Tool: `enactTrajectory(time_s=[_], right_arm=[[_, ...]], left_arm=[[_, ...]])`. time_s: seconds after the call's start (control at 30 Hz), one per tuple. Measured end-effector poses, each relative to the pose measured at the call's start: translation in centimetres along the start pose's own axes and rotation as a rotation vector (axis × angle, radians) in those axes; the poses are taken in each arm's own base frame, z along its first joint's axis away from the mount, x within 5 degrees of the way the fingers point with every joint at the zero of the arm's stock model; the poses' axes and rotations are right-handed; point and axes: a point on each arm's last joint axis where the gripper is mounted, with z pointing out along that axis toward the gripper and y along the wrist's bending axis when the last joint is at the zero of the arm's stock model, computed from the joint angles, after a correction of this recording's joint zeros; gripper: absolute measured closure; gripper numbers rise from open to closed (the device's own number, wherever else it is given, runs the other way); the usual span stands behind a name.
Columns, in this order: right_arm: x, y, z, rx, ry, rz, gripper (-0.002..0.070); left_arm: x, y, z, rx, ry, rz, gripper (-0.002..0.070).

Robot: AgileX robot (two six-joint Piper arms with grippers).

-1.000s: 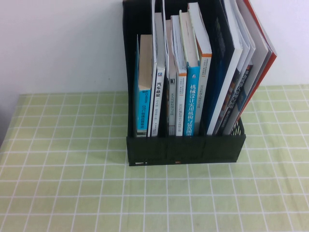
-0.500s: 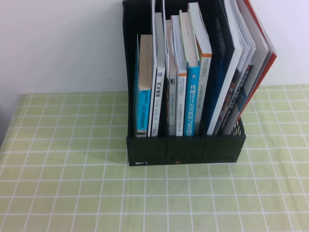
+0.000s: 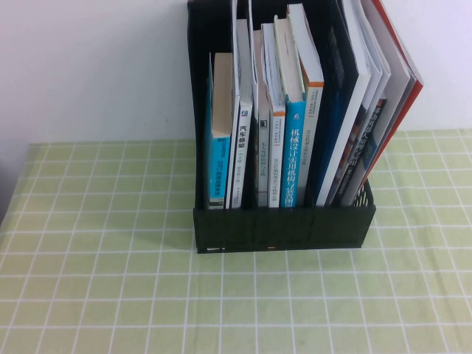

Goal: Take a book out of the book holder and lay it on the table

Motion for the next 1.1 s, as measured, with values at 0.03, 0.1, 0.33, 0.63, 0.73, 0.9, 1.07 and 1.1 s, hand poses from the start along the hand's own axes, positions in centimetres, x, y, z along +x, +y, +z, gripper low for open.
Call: enactTrajectory(time_s=[0.03,0.1,0.33,0.63,0.73,0.9,1.07,1.1], right_arm=[[-0.4,0.1,0.8,0.003,0.031,-0.008,0.0678],[-0.9,0.2,2.2,0.018,0.104,-0.024,0.0678],[0.7,-0.5,6.1,0.095,0.542,-0.041,0.0678],[6.5,-1.0,5.6,0.145,1.128,-0.043,0.0678],[6.9,-1.1,5.2,0.101,1.196,-0.122,0.0678],[7.1,-0.5,4.8,0.065,1.237,-0.048,0.0678],[7.5,1.0,4.5,-0.07,1.307,0.064,0.0678],[7.8,1.3,4.5,-0.112,1.327,0.066,0.0678]], left_arm=[[-0.4,-0.3,0.7,-0.002,0.03,0.005,0.0678],[-0.9,-0.9,2.3,-0.014,0.113,0.013,0.0677],[0.2,-1.9,7.1,-0.085,0.538,0.023,0.0678],[2.5,-2.2,8.2,-0.022,0.726,0.094,0.0678],[2.8,-2.2,7.9,-0.019,0.761,0.09,0.0678],[3.5,-2.3,7.5,0.002,0.85,0.108,0.0678],[4.7,-3.6,7.6,0.157,0.923,0.156,0.0678],[5.1,-3.9,7.6,0.198,0.94,0.157,0.0678]])
